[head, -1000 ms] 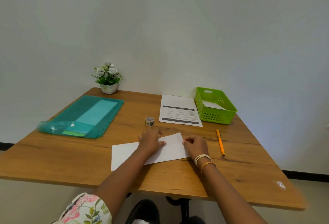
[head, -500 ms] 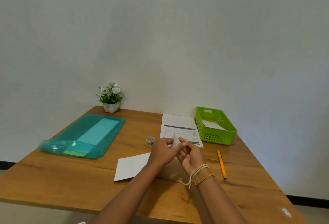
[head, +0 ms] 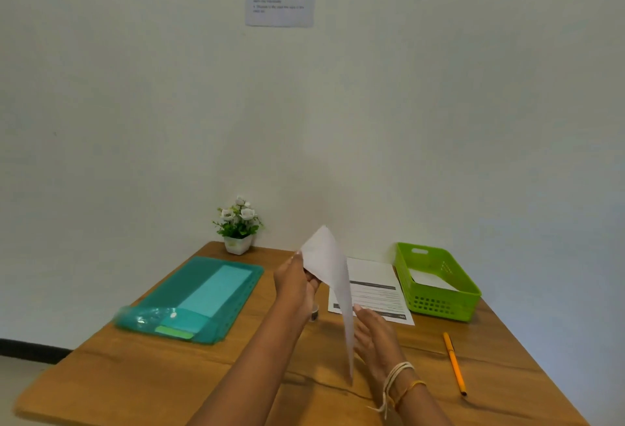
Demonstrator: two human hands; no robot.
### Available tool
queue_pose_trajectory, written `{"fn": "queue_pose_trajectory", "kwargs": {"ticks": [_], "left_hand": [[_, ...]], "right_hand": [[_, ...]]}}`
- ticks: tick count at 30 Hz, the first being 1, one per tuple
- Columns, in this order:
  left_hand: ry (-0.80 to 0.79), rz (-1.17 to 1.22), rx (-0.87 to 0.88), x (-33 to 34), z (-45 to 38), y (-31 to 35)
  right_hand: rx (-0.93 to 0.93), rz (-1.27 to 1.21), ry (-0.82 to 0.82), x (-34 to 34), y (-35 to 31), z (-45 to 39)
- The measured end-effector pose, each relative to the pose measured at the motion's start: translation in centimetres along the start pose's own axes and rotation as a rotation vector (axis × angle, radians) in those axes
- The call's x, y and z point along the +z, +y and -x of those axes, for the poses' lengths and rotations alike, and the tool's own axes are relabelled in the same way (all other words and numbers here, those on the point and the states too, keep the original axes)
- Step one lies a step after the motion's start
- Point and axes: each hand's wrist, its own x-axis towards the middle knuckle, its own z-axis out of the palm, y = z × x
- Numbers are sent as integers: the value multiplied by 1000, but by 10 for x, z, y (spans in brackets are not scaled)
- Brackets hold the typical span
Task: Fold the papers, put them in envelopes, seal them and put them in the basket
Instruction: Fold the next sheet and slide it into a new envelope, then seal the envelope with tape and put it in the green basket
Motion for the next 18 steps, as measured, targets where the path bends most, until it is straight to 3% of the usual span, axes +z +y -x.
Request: {"fn": "queue_pose_trajectory", "kwargs": {"ticks": [7,9,12,14,18], "left_hand": [[72,248,-70,-29,-17,13],[147,196,-64,-47,-22,9],[306,-145,-60,-84,-33,3],[392,-506,-60,-112,-41,-2],[294,-1299,28,-150,-38,0]], "right_hand": [[194,-121,70,-5,4,0],[161,21,192,-13,9,-11],[54,391,339,-26,9,-22],[7,594,337,-34,7,-29],[-22,906,273,-38,10,-37]]}}
